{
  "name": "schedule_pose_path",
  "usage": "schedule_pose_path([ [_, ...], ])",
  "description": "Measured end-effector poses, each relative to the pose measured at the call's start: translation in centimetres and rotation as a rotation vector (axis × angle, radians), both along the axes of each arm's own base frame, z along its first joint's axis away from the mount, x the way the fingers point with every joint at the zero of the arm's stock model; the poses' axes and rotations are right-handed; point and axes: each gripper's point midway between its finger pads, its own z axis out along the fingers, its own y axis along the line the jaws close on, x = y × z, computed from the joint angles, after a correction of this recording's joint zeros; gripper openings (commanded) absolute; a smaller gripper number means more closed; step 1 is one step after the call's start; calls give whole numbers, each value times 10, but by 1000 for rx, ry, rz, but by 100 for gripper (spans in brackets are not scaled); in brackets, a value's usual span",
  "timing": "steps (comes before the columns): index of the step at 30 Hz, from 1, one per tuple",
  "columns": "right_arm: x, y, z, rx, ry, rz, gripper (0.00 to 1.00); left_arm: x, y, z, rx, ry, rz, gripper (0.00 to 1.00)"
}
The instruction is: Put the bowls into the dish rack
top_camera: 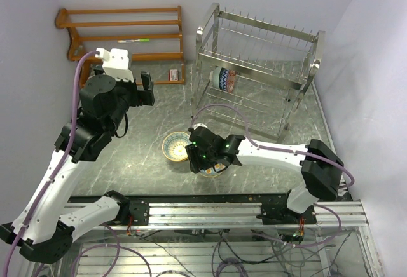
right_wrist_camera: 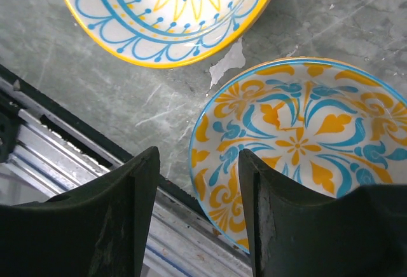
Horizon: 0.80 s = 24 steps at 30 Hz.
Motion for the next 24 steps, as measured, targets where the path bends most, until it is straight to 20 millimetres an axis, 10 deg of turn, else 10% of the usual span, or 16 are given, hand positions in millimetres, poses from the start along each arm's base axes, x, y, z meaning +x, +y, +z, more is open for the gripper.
schedule_pose_path([
  [7,-3,-3,-15,-53,1,33,45,-2,5,-3,17,3,15,99],
  [17,-5,-4,-18,-106,-24,77,1,-4,9,-3,21,-2,29,99],
  [24,7,-2,7,-109,-88,68,0,-3,10,-6,36,2,34,99],
])
